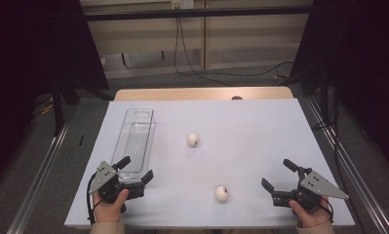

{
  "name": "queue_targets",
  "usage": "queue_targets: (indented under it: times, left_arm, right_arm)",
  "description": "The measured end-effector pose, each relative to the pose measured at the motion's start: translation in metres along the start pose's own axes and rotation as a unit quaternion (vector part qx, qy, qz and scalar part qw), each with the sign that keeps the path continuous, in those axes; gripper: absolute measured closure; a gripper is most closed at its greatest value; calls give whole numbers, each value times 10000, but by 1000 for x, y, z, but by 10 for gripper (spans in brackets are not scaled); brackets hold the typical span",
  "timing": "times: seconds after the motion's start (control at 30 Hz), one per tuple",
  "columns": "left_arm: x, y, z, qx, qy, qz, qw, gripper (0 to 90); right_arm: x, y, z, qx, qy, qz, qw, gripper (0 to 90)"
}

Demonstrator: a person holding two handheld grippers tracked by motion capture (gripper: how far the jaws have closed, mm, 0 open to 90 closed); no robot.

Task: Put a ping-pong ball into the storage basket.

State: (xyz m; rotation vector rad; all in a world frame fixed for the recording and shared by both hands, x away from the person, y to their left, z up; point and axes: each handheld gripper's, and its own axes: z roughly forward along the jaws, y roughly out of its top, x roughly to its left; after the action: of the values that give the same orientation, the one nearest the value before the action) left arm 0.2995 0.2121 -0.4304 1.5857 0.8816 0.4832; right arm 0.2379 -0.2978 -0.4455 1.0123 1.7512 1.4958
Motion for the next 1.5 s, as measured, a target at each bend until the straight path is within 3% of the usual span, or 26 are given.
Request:
queue_targets:
  times: [0.2,1.5]
  left_arm:
    - [-3,2,4,-8,-59,-68,10000,14]
    - [-30,10,32,269,-556,59,9981,14]
  right_arm:
    - [0,0,0,-5,3,16,10000,12]
    - [0,1,0,-60,67,16,10000,18]
